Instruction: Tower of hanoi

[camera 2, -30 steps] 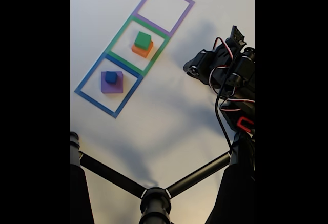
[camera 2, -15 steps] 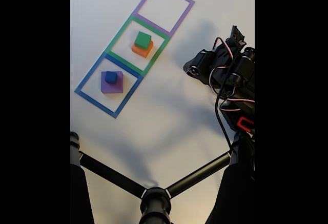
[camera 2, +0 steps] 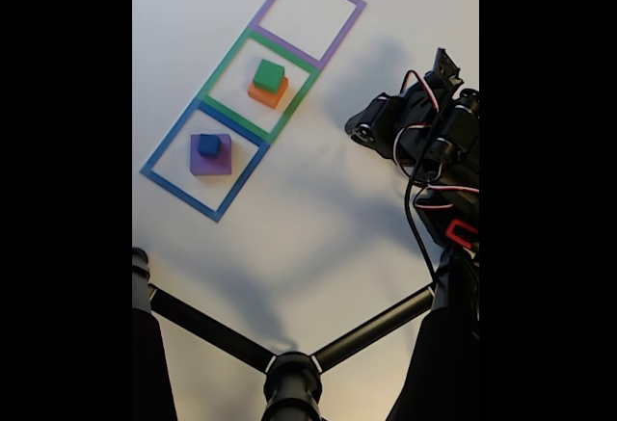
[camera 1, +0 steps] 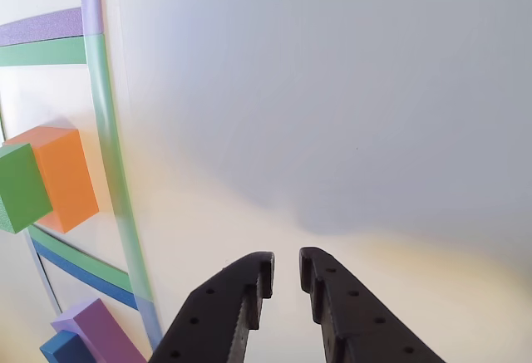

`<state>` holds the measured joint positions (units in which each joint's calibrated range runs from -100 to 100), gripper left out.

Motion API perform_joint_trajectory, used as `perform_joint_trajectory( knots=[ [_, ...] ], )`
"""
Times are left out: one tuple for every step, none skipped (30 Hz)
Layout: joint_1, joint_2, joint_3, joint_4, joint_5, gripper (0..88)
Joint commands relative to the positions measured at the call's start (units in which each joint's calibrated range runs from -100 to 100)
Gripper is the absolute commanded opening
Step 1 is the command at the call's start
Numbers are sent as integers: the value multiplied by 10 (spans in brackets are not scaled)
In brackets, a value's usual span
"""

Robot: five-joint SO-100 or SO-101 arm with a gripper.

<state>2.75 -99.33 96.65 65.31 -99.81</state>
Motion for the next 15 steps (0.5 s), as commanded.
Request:
perform_joint_trajectory(
  knots=[
    [-9, -3, -1, 5, -2, 12],
    [-10, 4, -2, 3, -2, 12],
    [-11, 11, -4, 1, -2, 12],
    [-17, 21, -11, -4, -2, 12],
    [-20, 33, -23, -2, -2, 12],
    [-22, 48, -38, -1, -2, 12],
    [-27, 73, -62, -1, -2, 12],
    [-33, 92, -84, 1, -2, 12],
    [-42, 105, -110, 9, -2, 12],
    [-48, 109, -131, 17, -2, 12],
    [-55, 113, -154, 20, -2, 12],
    [-58, 125, -176, 20, -2, 12],
    [-58, 142, -205, 22, -2, 12],
    [-56, 158, -234, 30, -2, 12],
    [-53, 179, -273, 51, -2, 12]
  ],
)
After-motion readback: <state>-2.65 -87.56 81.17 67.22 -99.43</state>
